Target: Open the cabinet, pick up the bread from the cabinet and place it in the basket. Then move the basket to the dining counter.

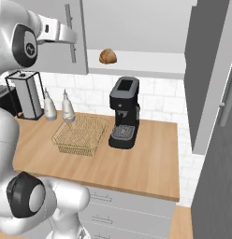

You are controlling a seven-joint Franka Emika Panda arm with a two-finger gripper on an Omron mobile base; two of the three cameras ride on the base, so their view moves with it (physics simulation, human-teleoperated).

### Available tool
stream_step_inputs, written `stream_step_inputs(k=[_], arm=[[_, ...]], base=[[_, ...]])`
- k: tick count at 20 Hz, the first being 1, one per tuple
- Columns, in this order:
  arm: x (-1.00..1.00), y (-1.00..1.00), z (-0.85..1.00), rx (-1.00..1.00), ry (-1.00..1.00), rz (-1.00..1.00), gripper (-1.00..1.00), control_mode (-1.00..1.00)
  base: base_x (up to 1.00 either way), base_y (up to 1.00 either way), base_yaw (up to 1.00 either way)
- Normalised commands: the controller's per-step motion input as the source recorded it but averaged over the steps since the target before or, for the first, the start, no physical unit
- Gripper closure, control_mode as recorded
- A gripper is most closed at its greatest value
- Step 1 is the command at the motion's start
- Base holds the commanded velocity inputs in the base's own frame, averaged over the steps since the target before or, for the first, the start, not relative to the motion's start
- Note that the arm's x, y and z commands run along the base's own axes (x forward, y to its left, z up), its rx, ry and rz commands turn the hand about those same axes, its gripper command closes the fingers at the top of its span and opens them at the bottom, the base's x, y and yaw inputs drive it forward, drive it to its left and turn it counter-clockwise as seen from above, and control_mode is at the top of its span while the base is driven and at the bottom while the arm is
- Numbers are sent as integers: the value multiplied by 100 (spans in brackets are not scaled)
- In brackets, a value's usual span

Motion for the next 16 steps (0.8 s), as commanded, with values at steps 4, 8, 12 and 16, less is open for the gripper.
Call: stream_step_inputs(k=[4, 8, 12, 16], arm=[[48, 7, -9, 5, 1, 11, -100, -100], [44, 2, -21, 7, 0, 11, -100, -100], [56, 1, -23, 5, 0, 8, -100, -100], [53, 21, -9, 0, 2, 1, -100, -100]], base=[[0, 0, 0], [0, 0, 0], [0, 0, 0], [0, 0, 0]])
